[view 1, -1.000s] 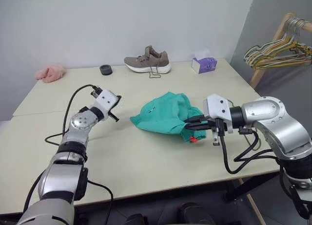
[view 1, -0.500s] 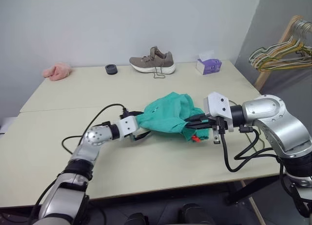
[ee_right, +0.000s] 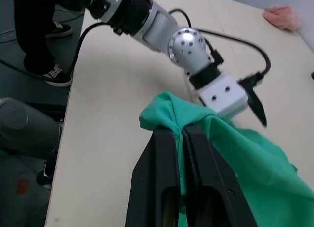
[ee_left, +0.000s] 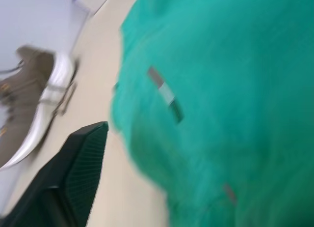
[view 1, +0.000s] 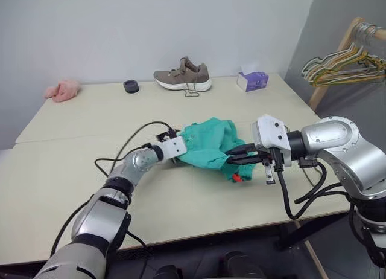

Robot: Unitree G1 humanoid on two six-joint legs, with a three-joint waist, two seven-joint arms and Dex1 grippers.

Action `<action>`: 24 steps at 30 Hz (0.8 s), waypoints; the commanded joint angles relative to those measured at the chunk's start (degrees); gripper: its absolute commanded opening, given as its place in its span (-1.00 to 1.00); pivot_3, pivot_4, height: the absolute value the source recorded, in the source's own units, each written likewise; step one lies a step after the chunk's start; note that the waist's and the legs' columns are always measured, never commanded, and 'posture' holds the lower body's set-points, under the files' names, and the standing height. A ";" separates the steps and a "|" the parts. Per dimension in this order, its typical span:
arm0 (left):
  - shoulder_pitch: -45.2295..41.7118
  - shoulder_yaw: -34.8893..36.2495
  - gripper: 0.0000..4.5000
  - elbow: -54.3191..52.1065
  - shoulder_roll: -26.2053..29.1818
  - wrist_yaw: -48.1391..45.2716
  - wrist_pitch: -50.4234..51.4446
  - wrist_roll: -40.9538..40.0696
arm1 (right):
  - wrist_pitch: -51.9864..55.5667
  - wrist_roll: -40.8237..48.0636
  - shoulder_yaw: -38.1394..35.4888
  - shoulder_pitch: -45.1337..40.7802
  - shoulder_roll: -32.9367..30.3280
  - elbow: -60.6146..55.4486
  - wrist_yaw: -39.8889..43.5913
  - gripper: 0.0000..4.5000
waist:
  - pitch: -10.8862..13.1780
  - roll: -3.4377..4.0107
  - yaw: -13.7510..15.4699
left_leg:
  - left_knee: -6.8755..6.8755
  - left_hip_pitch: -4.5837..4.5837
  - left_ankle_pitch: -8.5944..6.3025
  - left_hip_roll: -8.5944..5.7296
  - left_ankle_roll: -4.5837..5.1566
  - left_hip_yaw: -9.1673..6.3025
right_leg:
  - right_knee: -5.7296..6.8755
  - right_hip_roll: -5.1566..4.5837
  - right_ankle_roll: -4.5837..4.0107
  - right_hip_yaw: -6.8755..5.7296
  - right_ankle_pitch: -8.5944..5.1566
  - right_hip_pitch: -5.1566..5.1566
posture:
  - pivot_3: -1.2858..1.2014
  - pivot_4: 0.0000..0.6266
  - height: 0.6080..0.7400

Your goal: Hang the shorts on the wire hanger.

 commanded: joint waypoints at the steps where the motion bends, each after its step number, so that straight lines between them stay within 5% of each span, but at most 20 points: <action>1: -1.59 -0.56 0.32 1.47 2.54 1.11 -1.31 1.32 | -1.59 0.12 -2.25 0.29 -0.51 -0.12 -0.83 -1.00 | 0.00 0.01 -0.21 | -0.01 0.00 0.00 -0.01 0.00 0.01 | -0.01 -0.02 0.00 0.00 0.00 0.00 | -0.13 -1.00 1.00; 10: 0.68 -3.30 -0.98 0.10 8.88 -11.12 -5.70 2.21 | -11.73 -6.96 1.78 0.96 -0.65 9.08 1.30 -1.00 | -0.03 -0.02 -0.05 | 0.00 -0.02 0.00 -0.04 -0.01 0.01 | -0.04 -0.04 0.00 -0.04 0.01 0.00 | -0.10 -1.00 1.00; 14: -0.74 1.34 -0.99 -0.31 10.15 -15.59 -2.18 -3.35 | -24.26 -17.72 6.75 -6.98 1.10 27.30 1.32 -1.00 | -0.02 -0.01 -0.13 | -0.01 0.06 0.00 -0.01 0.00 0.12 | 0.01 0.05 -0.01 0.00 0.01 0.00 | -0.08 -1.00 1.00; 17: -5.86 7.68 -0.99 0.41 10.35 -13.84 4.51 -8.89 | -37.71 -27.80 9.18 -19.61 5.11 48.80 -6.49 -1.00 | 0.02 -0.05 -0.03 | 0.03 -0.05 0.01 -0.02 0.02 0.32 | 0.21 0.04 -0.02 0.04 0.03 -0.29 | -0.07 -1.00 1.00; 21: -15.03 12.77 -0.99 -0.86 13.76 -6.65 7.29 -10.99 | -54.80 -40.95 10.44 -37.44 10.53 71.28 -30.21 -1.00 | 0.07 -0.08 0.03 | -0.01 -0.30 0.02 -0.02 0.01 0.28 | 0.42 -0.17 -0.31 0.16 0.20 -0.60 | -0.07 -1.00 1.00; 24: -21.86 15.14 -0.99 -5.80 19.51 1.53 3.62 -9.20 | -67.99 -48.74 9.75 -45.14 10.73 76.55 -49.86 -1.00 | 0.02 -0.08 -0.18 | -0.09 -0.74 0.03 0.00 -0.01 0.28 | 0.45 -0.31 -0.35 0.23 0.20 -1.09 | -0.06 -1.00 1.00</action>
